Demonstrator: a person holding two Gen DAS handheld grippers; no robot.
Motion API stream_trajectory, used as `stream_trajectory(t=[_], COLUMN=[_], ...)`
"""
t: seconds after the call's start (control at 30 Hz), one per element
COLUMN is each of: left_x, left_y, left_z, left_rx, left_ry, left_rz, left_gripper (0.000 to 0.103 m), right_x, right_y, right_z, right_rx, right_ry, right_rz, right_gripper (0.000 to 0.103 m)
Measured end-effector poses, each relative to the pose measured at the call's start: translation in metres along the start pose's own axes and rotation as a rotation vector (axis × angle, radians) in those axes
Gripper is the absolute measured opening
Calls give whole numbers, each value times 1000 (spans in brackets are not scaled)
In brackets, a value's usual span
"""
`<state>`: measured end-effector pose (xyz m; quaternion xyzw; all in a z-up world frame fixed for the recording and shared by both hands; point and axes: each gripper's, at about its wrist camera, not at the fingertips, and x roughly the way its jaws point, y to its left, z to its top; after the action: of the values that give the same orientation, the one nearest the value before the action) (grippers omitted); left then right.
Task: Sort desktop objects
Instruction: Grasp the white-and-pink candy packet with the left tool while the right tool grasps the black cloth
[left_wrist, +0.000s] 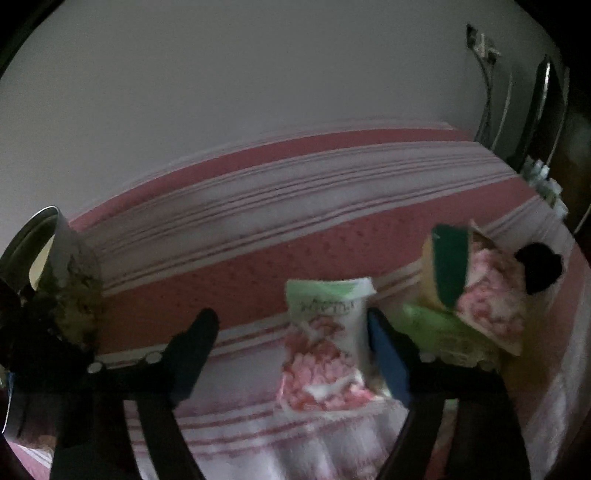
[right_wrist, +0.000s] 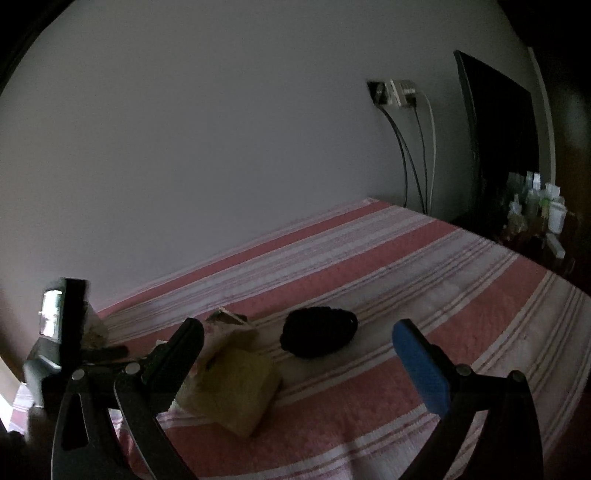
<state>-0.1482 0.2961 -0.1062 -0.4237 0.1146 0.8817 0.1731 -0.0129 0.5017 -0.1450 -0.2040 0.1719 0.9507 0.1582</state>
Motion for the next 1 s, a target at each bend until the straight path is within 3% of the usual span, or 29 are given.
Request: stream_trajectory(t=[0.1, 0.17, 0.27, 0.3, 0.33, 0.43, 0.57, 0.67, 0.8, 1.0], left_x=[7, 8, 8, 7, 6, 6, -3, -25, -48, -62], left_y=[5, 4, 6, 4, 3, 2, 12, 21, 21, 22], left_z=[3, 4, 7, 8, 8, 5, -3, -12, -17, -16], left_rx=[-66, -52, -60, -56, -48, -9, -40, -74, -63, -61], left_ry=[26, 35, 41, 34, 23, 1, -25, -122, -232, -333], left_rz=[-42, -38, -44, -51, -61, -72, -156, -188, -152, -115], left_gripper=[84, 85, 80, 67, 47, 47, 46, 46, 46, 46], right_x=[-2, -3, -3, -1, 1, 5, 11, 16, 27, 76], right_y=[-8, -13, -19, -21, -24, -35, -48, -55, -53, -24], right_z=[0, 0, 1, 2, 2, 0, -1, 3, 14, 25], right_rx=[21, 32, 45, 52, 65, 113, 151, 166, 169, 87], right_ry=[7, 6, 12, 20, 33, 65, 87, 106, 133, 254], right_rz=[10, 13, 21, 26, 34, 35, 20, 20, 41, 75], right_gripper=[103, 103, 103, 103, 103, 103, 103, 103, 103, 102])
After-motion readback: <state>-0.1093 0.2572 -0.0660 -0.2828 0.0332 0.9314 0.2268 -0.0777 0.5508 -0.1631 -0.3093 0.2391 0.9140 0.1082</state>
